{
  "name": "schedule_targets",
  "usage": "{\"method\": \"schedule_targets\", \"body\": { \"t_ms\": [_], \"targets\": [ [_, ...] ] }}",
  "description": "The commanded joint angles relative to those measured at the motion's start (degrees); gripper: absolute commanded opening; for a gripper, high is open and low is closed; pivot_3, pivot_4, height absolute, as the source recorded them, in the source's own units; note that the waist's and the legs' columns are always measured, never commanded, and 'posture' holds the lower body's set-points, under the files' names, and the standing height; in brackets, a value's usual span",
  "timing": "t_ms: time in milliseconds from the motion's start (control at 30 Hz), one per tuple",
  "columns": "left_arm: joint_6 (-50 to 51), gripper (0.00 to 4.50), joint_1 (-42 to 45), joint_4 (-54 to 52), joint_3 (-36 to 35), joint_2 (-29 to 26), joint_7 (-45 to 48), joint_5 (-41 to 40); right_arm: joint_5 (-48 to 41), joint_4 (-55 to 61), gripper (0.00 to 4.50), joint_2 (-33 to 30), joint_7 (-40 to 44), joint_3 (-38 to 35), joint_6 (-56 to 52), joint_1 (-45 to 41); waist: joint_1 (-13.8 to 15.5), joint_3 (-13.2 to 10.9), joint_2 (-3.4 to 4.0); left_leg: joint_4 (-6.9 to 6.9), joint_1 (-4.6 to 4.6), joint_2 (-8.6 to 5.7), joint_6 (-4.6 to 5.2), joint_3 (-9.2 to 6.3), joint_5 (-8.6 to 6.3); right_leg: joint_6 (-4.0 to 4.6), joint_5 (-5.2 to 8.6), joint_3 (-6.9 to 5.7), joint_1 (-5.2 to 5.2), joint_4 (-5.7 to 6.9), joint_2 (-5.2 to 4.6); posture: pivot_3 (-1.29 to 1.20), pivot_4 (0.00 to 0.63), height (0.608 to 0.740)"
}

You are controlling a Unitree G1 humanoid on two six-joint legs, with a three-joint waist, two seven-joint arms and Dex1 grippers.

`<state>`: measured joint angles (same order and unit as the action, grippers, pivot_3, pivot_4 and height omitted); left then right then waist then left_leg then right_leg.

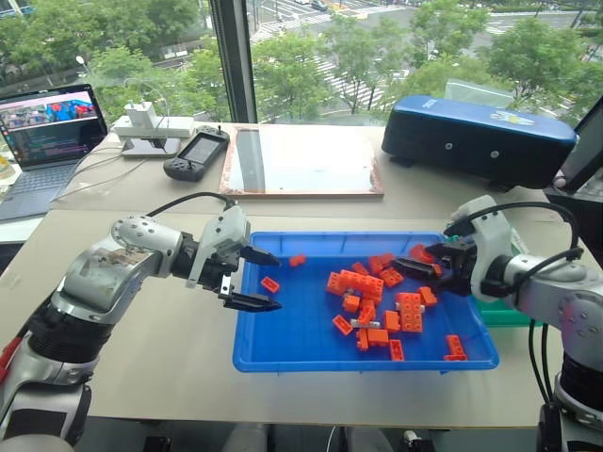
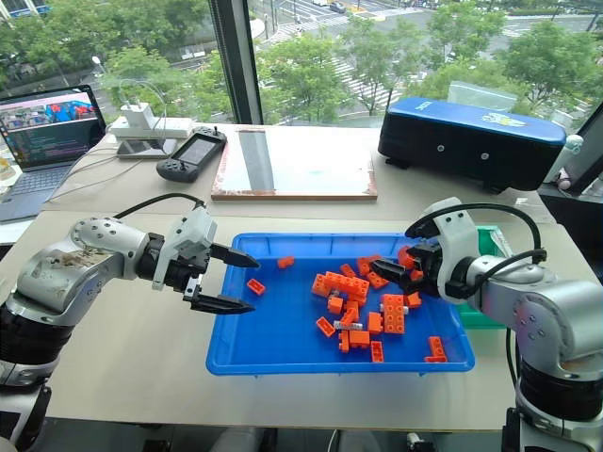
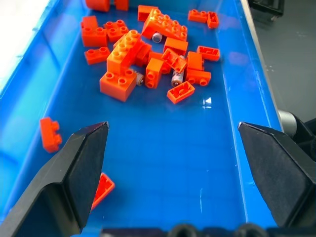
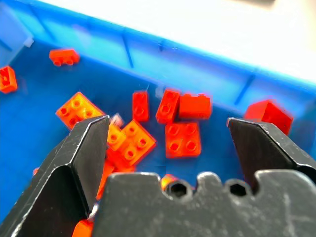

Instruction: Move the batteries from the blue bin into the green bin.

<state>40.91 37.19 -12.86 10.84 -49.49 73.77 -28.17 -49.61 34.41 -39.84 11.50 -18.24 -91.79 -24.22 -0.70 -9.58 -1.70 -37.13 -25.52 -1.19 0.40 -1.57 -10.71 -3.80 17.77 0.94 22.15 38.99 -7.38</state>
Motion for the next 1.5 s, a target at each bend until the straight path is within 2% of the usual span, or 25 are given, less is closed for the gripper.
{"method": "schedule_targets", "body": {
  "t_ms": [33, 133, 233, 400, 467, 567, 700, 833, 1033, 1233, 1367, 1433, 1467, 1500],
  "targets": [
    [-1.9, 4.50, 1.9, 0.6, -0.6, 0.4, 0.2, 0.9, -14.1, -0.8, 4.44, -5.4, -12.2, -0.1, -0.7, 1.6, 0.0, 0.0, 0.00, 0.00, -0.01, -0.03, 0.00, 0.01, 0.00, 0.00, 0.00, 0.00, 0.00, -0.01, -0.03, 0.00, 0.150, 0.732],
    [-2.8, 4.50, 3.2, 2.4, -0.2, 1.1, 0.6, 1.6, -24.8, -4.7, 4.44, -3.8, -23.2, -0.9, -0.7, 1.4, -0.6, 0.0, -0.02, 0.00, 0.04, -0.02, 0.02, 0.05, 0.00, 0.00, 0.00, 0.00, -0.02, -0.11, 0.00, 0.00, 0.150, 0.732],
    [-4.0, 4.50, 4.7, 4.3, 0.4, 2.1, 0.5, 2.9, -31.2, -8.2, 4.44, -1.9, -34.3, -1.5, -0.7, 2.2, -1.0, 0.0, -0.02, 0.02, 0.06, 0.01, 0.03, 0.05, 0.01, 0.00, 0.00, 0.00, 0.01, -0.12, 0.03, 0.00, 0.150, 0.732],
    [-5.4, 4.50, 6.6, 7.1, 1.1, 3.2, 0.3, 5.0, -57.8, -11.7, 4.44, -11.8, -57.2, 9.7, 17.8, 4.2, -1.2, 0.0, -0.02, 0.01, 0.01, 0.02, 0.04, 0.05, 0.02, 0.00, 0.00, 0.02, -0.01, -0.04, -0.02, 0.00, 0.150, 0.732],
    [-6.0, 4.50, 7.1, 8.0, 1.3, 3.4, 0.1, 6.0, -62.5, -11.8, 4.44, -14.4, -61.8, 13.8, 22.8, 3.6, -1.5, 0.0, -0.02, -0.01, 0.02, 0.03, 0.05, 0.07, 0.02, 0.00, 0.00, 0.01, -0.03, -0.10, -0.03, 0.00, 0.150, 0.732],
    [-6.1, 4.50, 7.3, 8.2, 1.3, 3.9, 0.1, 6.5, -63.4, -11.9, 4.44, -15.8, -64.5, 17.4, 27.4, 2.9, -1.7, 0.0, -0.02, 0.00, 0.02, 0.05, 0.06, 0.05, 0.02, 0.00, 0.00, -0.03, -0.03, -0.19, 0.00, 0.00, 0.150, 0.732],
    [-5.4, 4.50, 7.2, 7.4, 0.9, 4.4, 0.0, 6.3, -63.4, -12.1, 3.47, -16.2, -65.8, 20.7, 30.6, 1.3, -1.9, 0.0, -0.02, 0.00, 0.01, 0.06, 0.06, 0.05, 0.03, 0.00, 0.00, -0.01, -0.02, -0.19, 0.00, 0.00, 0.150, 0.732],
    [-5.0, 4.50, 7.1, 7.2, 0.6, 4.6, -0.2, 6.2, -63.4, -12.8, 2.00, -16.0, -67.0, 23.9, 32.0, -0.4, -1.8, 0.0, -0.02, 0.00, 0.01, 0.07, 0.06, 0.04, 0.03, 0.00, 0.00, -0.02, -0.02, -0.20, 0.01, 0.00, 0.150, 0.732],
    [-4.8, 4.50, 7.0, 6.9, 0.4, 4.7, -0.5, 6.3, -63.4, -14.5, 0.07, -16.5, -67.4, 27.5, 32.3, -3.8, -1.8, 0.0, -0.02, 0.00, 0.00, 0.07, 0.06, 0.03, 0.03, 0.00, 0.00, -0.02, -0.02, -0.21, 0.01, 0.00, 0.150, 0.732],
    [-4.8, 4.50, 6.8, 6.9, 0.3, 4.6, -0.7, 6.3, -62.1, -13.8, 0.03, -20.6, -64.0, 28.3, 30.0, -7.9, -1.7, 0.0, -0.02, 0.00, -0.01, 0.07, 0.06, 0.03, 0.02, 0.00, 0.00, -0.02, -0.01, -0.23, 0.01, 0.00, 0.150, 0.732],
    [-4.7, 4.50, 6.7, 6.7, 0.4, 4.9, -0.9, 6.2, -59.8, -12.2, 0.03, -21.9, -57.0, 27.0, 28.7, -10.7, -1.7, 0.0, -0.02, 0.01, -0.01, 0.09, 0.07, 0.04, 0.02, 0.00, 0.00, -0.02, -0.01, -0.34, 0.01, 0.00, 0.150, 0.732],
    [-4.8, 4.50, 6.7, 6.7, 0.5, 5.2, -1.0, 6.2, -58.9, -10.4, 0.60, -23.4, -50.5, 26.3, 26.5, -12.4, -1.7, 0.0, -0.01, 0.01, -0.01, 0.09, 0.07, 0.04, 0.02, 0.00, 0.00, -0.01, -0.01, -0.34, 0.01, 0.00, 0.150, 0.732],
    [-4.8, 4.50, 6.7, 6.8, 0.5, 5.3, -1.0, 6.2, -59.1, -9.8, 0.75, -24.1, -48.8, 26.0, 26.2, -12.6, -1.7, 0.0, -0.01, 0.01, -0.03, 0.08, 0.07, 0.05, 0.02, 0.00, 0.00, 0.00, 0.01, -0.34, 0.01, 0.00, 0.150, 0.732],
    [-4.8, 4.50, 6.7, 6.8, 0.6, 5.4, -1.0, 6.2, -59.1, -9.1, 1.20, -24.8, -46.9, 25.8, 25.9, -12.7, -1.7, 0.0, -0.01, 0.00, -0.04, 0.09, 0.08, 0.04, 0.02, 0.00, 0.00, -0.01, 0.01, -0.34, 0.01, 0.00, 0.150, 0.732]
  ]
}}
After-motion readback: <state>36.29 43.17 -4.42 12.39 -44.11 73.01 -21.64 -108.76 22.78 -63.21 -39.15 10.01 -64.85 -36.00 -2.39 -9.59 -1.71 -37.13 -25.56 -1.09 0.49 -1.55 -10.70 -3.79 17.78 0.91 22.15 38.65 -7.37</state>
